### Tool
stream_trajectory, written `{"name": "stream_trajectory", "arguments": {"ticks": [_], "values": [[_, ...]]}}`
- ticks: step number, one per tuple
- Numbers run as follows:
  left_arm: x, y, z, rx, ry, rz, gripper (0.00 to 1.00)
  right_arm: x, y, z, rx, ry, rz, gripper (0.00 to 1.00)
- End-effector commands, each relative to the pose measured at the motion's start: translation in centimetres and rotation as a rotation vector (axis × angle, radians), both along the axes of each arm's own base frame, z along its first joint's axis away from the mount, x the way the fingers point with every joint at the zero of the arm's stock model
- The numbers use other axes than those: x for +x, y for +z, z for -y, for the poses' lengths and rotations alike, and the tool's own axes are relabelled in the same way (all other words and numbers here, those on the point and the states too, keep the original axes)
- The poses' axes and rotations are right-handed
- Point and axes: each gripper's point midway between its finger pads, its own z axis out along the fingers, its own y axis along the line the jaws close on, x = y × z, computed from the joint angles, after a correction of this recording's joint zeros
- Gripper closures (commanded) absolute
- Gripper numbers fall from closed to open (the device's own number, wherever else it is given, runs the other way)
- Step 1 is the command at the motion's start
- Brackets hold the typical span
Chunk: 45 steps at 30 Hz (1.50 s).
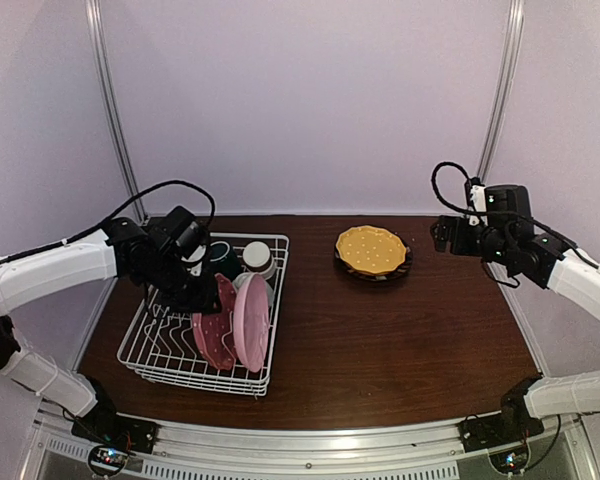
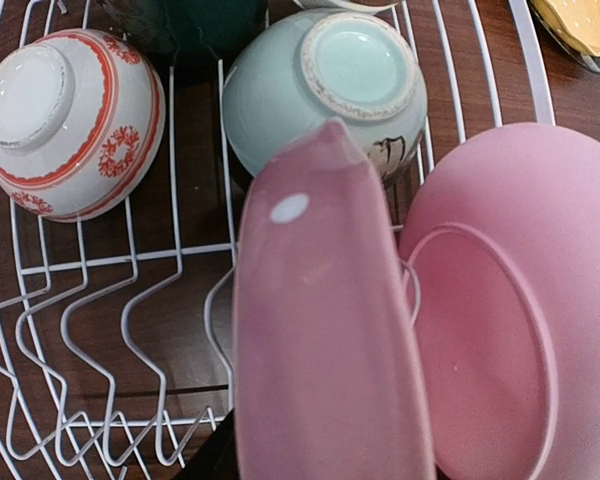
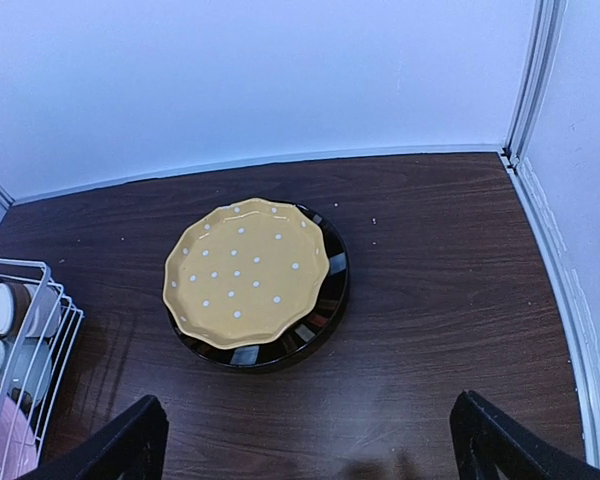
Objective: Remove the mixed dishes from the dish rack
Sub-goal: Grab the plate from the dish rack.
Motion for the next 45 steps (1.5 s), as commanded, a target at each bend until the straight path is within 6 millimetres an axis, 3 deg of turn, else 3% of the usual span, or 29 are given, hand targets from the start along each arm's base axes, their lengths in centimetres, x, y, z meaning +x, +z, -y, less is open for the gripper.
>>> {"name": "stream_trajectory", "arguments": {"ticks": [1,6,14,20,31,37,45], "values": [[1.6,2.3,-0.1,-0.021,0.044,0.093,0.58,0.5,0.9,-0.2,0.027,0.001,0.013,0.0],[1.8,3.6,-0.7,-0.001,0.048,0.122,0.63,0.8,0.7,-0.5,0.036,0.006,0.004,0.0],[2.2,5.2,-1.1,0.022,0.051,0.153,0.8,1.0,0.6,-0.6,0.046,0.009,-0.002,0.0],[2.0,4.8,-1.1,0.032,0.046,0.14,0.88,0.9,0.7,-0.5,0.042,0.007,-0.002,0.0],[3.6,9.0,-1.1,0.045,0.032,0.237,0.94,1.2,0.4,-0.8,0.046,0.013,-0.01,0.0],[4.2,10.1,-1.3,0.077,0.028,0.26,1.0,1.2,0.4,-0.6,0.038,0.009,-0.011,0.0],[4.7,11.2,-1.9,0.121,0.028,0.287,1.0,1.3,0.1,-0.6,0.036,0.007,-0.018,0.0]]}}
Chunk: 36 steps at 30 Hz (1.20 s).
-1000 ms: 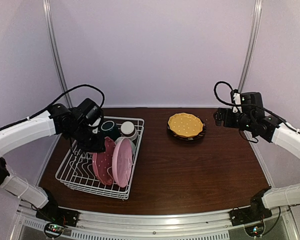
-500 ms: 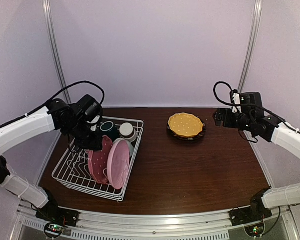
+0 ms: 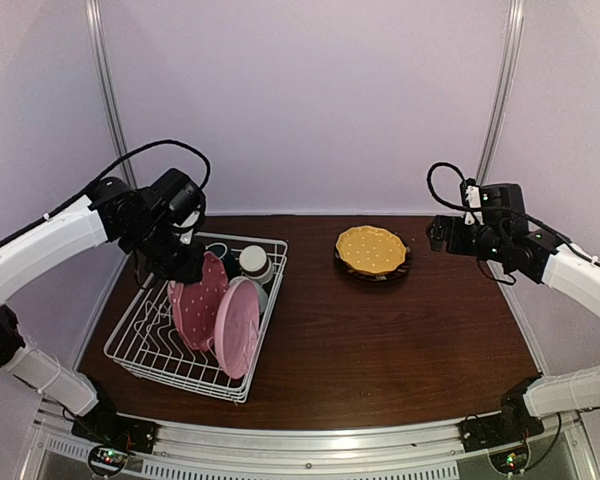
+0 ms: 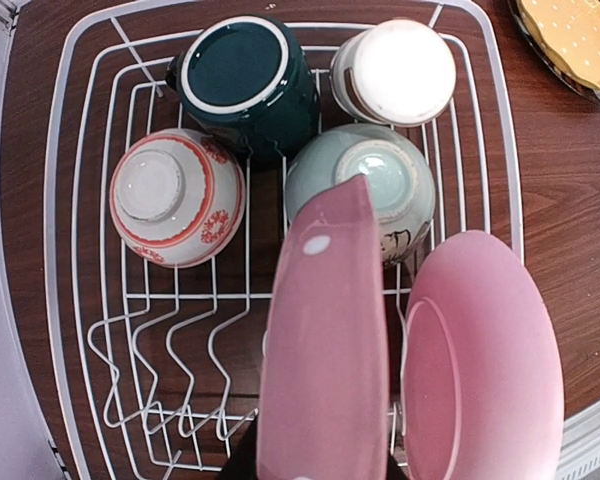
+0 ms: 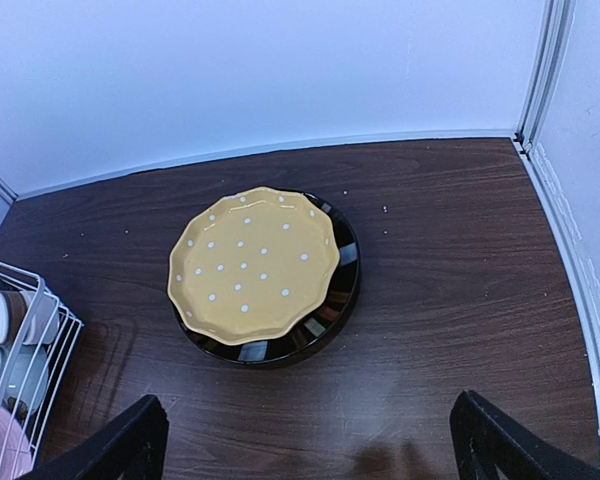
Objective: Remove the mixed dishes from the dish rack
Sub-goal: Grab the plate from the dish rack, then pass from the left arm to the right
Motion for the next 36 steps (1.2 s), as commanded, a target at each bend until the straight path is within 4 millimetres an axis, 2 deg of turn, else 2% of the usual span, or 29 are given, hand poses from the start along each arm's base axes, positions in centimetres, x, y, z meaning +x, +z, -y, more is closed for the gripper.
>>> {"name": "stream_trajectory", "arguments": {"ticks": [1,13,20,23,31,36], "values": [[2.5,4.5,0.1,-0.035,0.024,0.169,1.0,0.5,1.0,-0.1,0.011,-0.002,0.02,0.0],[3.1,7.5,-1.0,0.025,0.011,0.24,1.0,0.7,0.9,-0.3,0.013,0.004,0.015,0.0],[3.6,10.7,-2.3,0.061,0.035,0.335,1.0,1.0,1.0,-1.0,0.028,0.033,0.012,0.0],[3.8,12.5,-2.4,0.029,0.044,0.393,1.0,1.1,1.1,-2.1,0.055,0.088,0.01,0.0],[4.4,18.1,-0.4,-0.181,0.007,0.566,1.0,0.9,1.4,-5.6,0.178,0.223,0.001,0.0],[4.1,20.9,1.2,-0.339,-0.036,0.659,1.0,0.2,2.6,-8.9,0.274,0.323,0.019,0.0]]}}
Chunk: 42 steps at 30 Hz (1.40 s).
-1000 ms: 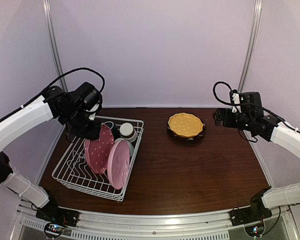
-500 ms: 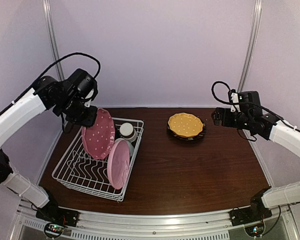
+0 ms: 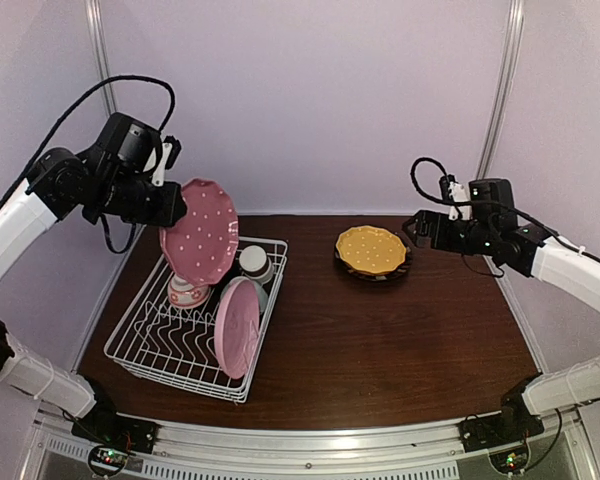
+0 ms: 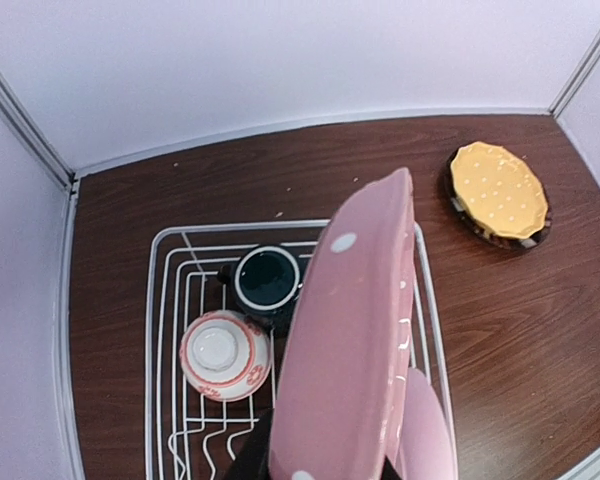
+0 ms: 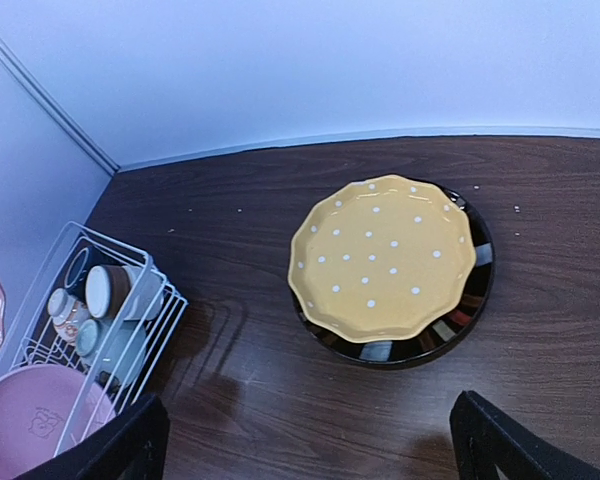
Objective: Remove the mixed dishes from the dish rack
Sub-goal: Pass from the left arm to the right
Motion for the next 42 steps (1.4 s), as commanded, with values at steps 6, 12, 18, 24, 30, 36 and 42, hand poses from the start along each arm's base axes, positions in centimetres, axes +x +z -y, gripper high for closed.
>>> {"name": "stream_trajectory", "arguments": {"ticks": [6,12,18,24,30,36,42], "values": [[0.7,10.0,4.4,-0.389,-0.163,0.322,1.0,-2.0,5.0,-8.0,0.295,0.298,0.081,0.0],[0.6,10.0,6.8,-0.488,-0.249,0.316,1.0,-3.1,6.2,-12.7,0.322,0.407,0.066,0.04],[0.3,9.5,9.0,-0.573,-0.328,0.294,1.0,-4.4,7.4,-17.3,0.356,0.51,0.066,0.07],[0.0,8.6,10.5,-0.62,-0.388,0.259,1.0,-5.2,6.3,-20.6,0.372,0.575,0.007,0.15],[-0.2,8.4,11.2,-0.65,-0.421,0.246,1.0,-5.7,6.2,-22.4,0.421,0.618,-0.013,0.25],[-0.4,8.4,11.4,-0.671,-0.431,0.247,1.0,-6.4,6.1,-23.3,0.475,0.658,-0.04,0.47],[-0.4,8.0,11.7,-0.687,-0.441,0.238,1.0,-7.0,6.1,-23.4,0.509,0.682,-0.055,0.65]]}}
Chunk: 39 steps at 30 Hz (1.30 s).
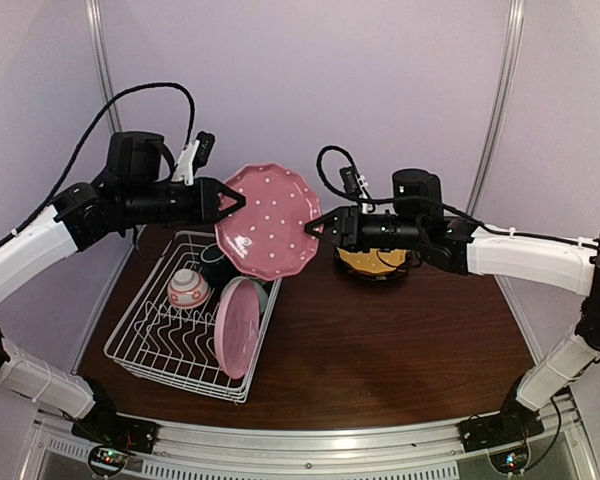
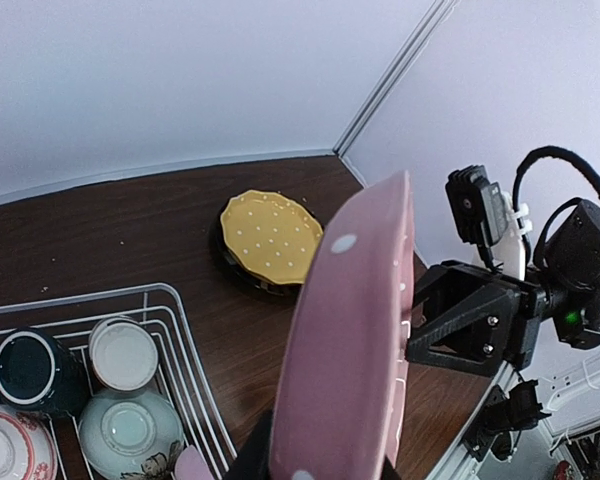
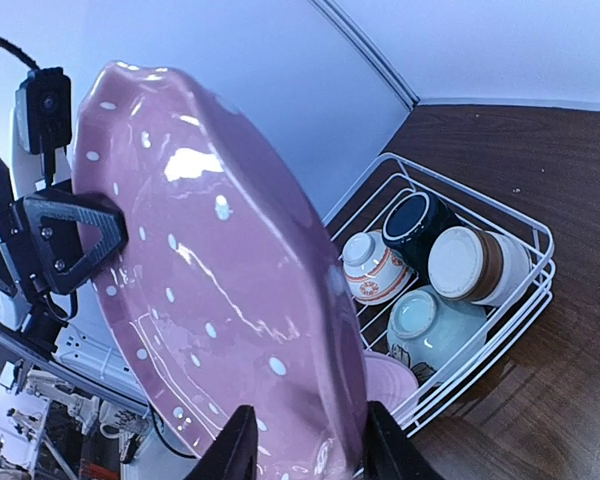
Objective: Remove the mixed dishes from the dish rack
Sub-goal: Pass from the left arm to the right, then place the plate with another plate.
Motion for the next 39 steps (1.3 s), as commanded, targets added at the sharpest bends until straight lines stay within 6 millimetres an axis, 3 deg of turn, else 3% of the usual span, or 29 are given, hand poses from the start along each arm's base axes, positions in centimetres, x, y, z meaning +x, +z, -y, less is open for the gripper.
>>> {"name": "stream_trajectory", "arguments": {"ticks": [1,9,12,16,19,25,28,32,39], "values": [[0.1,6.2,0.8,-0.193,-0.031,0.156,1.0,-1.0,1.0,-0.7,0.058,0.053,0.003,0.68],[0.4,5.8,0.7,-0.188,-0.012,0.149,1.0,-1.1,1.5,-0.3,0.064,0.043,0.004,0.86],[0.6,5.4,0.6,-0.18,0.0,0.143,1.0,-1.0,1.7,-0.1,0.068,0.028,0.0,0.99],[1.2,4.5,0.2,-0.152,0.04,0.121,1.0,-0.5,2.0,0.5,0.067,-0.006,-0.008,1.0],[1.5,3.8,0.2,-0.133,0.054,0.11,0.83,0.2,1.8,1.3,0.056,-0.05,-0.016,1.0],[2.3,3.0,-0.6,-0.096,0.113,0.093,0.29,2.3,1.4,4.0,0.077,-0.145,-0.066,1.0],[2.5,3.0,-1.1,-0.081,0.143,0.091,0.1,3.5,0.8,5.6,0.065,-0.197,-0.087,1.0],[2.6,2.7,-1.3,-0.065,0.153,0.085,0.03,6.0,-0.8,8.7,0.012,-0.306,-0.132,1.0],[2.9,1.9,-2.2,-0.019,0.2,0.08,0.02,10.7,-3.3,15.4,-0.114,-0.503,-0.174,1.0]]}}
